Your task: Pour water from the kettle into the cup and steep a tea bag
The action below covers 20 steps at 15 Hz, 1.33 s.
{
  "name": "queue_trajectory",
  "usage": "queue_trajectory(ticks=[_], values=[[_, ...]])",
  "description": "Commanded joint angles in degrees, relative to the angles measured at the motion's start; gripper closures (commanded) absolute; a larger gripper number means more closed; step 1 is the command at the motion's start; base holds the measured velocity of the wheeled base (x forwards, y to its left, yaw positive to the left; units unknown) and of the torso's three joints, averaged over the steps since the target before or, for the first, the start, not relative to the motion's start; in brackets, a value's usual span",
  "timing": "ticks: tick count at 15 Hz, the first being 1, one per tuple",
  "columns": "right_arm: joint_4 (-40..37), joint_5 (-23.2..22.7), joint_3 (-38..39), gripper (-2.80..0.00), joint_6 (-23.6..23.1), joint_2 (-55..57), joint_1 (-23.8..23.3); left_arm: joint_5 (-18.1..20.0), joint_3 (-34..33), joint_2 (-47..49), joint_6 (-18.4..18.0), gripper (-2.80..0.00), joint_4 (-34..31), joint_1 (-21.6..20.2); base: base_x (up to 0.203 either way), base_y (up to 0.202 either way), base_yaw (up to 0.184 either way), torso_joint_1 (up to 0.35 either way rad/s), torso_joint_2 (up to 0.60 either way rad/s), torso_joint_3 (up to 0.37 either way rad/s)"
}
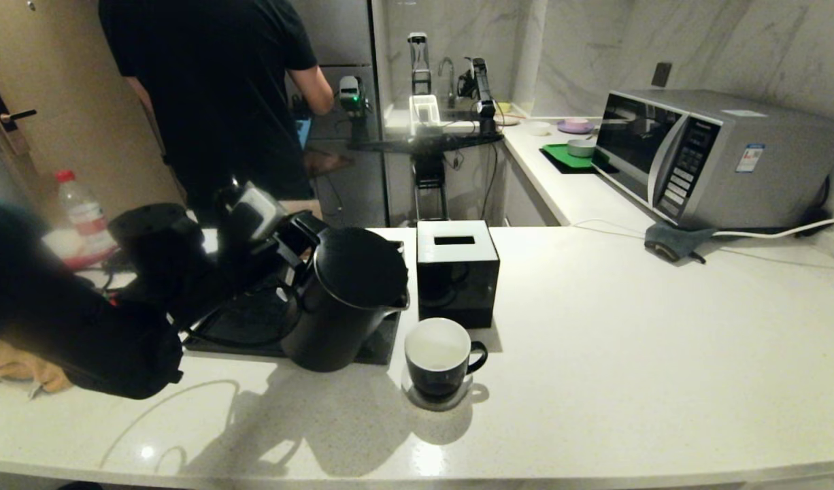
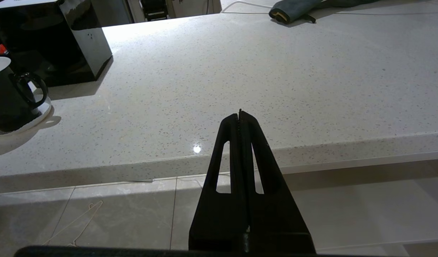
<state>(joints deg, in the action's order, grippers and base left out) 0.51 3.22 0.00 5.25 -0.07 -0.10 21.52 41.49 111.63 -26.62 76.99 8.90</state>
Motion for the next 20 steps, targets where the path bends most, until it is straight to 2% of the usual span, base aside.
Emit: queue_trajectory(ticks=[1, 12, 20], values=[[0.0, 0.0, 0.0, 0.0, 0.0, 0.1, 0.0, 0.1, 0.1, 0.0, -1.2, 0.0, -0.6, 0.1, 0.0, 0.0, 0.0, 0.0, 0.0, 0.0], [0.0, 0.0, 0.0, 0.0, 0.0, 0.1, 0.0, 0.0, 5.3, 0.0, -6.0, 0.0, -7.5, 0.9, 0.0, 0.0, 0.0, 0.0, 0.0, 0.0], [0.0, 0.0, 0.0, 0.0, 0.0, 0.1, 0.0, 0.0, 9.5, 0.2, -7.2, 0.0, -11.9, 3.0, 0.0, 0.0, 0.0, 0.0, 0.0, 0.0]])
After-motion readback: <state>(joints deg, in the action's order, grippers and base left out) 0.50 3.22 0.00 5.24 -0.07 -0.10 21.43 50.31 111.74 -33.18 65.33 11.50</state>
